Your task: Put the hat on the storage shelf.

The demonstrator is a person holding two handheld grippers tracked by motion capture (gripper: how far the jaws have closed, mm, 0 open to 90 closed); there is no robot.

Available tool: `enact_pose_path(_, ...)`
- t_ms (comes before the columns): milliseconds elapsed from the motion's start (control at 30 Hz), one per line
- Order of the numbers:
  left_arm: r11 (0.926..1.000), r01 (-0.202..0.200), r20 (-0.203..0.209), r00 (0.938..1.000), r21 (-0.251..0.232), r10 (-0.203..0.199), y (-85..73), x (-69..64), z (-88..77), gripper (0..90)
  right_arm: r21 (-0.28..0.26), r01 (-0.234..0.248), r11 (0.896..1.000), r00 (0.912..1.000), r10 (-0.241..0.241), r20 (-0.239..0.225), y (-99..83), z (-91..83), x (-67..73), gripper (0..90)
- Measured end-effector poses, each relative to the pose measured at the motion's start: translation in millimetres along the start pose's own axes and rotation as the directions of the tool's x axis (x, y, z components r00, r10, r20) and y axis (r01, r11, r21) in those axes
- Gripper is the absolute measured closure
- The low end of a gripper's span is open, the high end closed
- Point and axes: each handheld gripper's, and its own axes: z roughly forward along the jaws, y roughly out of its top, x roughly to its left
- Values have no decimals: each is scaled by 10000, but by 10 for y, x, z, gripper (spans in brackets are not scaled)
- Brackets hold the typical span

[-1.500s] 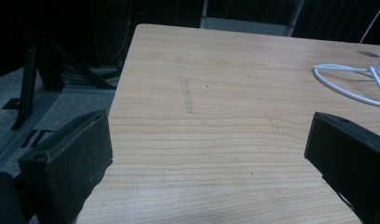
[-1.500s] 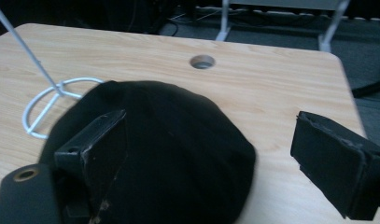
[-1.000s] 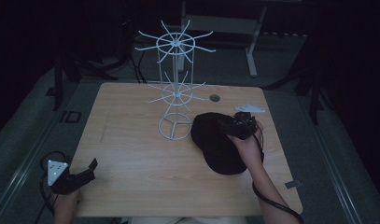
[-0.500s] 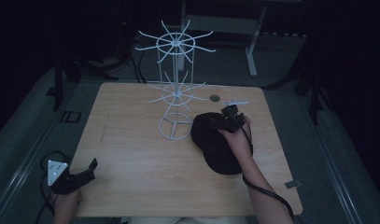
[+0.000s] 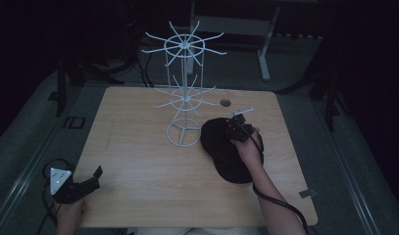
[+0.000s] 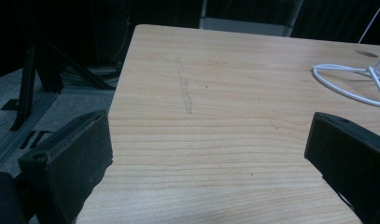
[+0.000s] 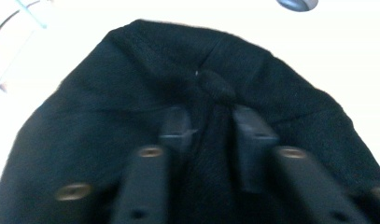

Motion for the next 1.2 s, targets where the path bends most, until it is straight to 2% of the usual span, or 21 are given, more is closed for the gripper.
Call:
enact_pose_path(200,10000,16,-4,10000,-1,-16,0,1,0,15,-1076,129,9941,9997,-107,203,-33,-212,28,831)
enact_pose_path(333,10000,16,-8,10000,-1,-16,0,1,-1,14,-1523,327,9878,9989,-272,376,-43,-347,35,831)
enact_pose_path(467,10000,12,-8,10000,-2,-12,0,0,-1,15,-1893,162,9818,9990,-81,437,-85,-452,-2,832)
enact_pose_path(733,10000,-3,-27,10000,18,3,0,-1,0,15,-2743,-95,9616,9981,256,552,-167,-750,-135,832)
enact_pose_path(967,10000,-18,-48,10000,41,18,0,-4,2,15,-3534,-167,9353,9979,374,520,-238,-1103,-230,832)
enact_pose_path(1200,10000,-37,-69,10000,51,37,0,-6,3,14,-4411,-169,8973,9976,447,528,-275,-1485,-293,832)
